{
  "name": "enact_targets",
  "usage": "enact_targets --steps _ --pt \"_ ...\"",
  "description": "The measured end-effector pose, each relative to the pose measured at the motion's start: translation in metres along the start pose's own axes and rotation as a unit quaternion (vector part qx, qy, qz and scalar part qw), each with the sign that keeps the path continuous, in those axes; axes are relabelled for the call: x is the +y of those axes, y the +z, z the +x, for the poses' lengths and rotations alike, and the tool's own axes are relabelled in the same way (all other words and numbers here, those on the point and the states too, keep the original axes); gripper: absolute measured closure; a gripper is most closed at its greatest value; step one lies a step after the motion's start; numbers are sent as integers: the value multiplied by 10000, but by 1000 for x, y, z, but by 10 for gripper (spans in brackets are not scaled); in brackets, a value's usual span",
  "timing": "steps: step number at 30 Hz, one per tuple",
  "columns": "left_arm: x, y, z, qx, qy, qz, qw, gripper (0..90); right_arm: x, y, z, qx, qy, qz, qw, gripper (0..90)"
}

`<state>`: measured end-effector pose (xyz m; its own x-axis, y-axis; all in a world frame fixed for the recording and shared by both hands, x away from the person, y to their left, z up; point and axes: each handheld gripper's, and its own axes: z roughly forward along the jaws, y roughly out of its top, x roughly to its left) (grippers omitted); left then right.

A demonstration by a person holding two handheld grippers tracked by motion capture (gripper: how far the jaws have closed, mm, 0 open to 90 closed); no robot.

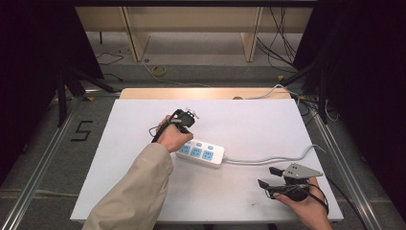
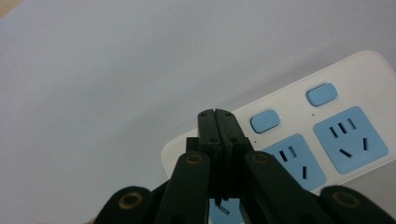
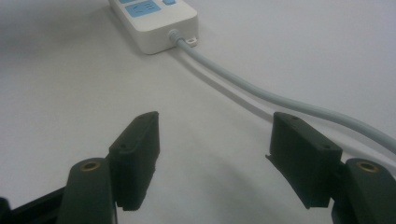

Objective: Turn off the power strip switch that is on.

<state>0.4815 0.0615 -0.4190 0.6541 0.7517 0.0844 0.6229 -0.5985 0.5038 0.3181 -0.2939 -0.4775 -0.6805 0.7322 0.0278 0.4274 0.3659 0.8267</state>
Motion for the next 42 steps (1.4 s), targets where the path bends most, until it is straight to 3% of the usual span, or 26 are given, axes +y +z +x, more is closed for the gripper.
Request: enact_targets --steps 19,42 --pt "0 11 3 31 -65 192 9998 900 0 0 0 1 -6 -2 10000 342" --pt "1 18 2 43 12 363 9993 900 0 0 0 7 -12 5 10000 342"
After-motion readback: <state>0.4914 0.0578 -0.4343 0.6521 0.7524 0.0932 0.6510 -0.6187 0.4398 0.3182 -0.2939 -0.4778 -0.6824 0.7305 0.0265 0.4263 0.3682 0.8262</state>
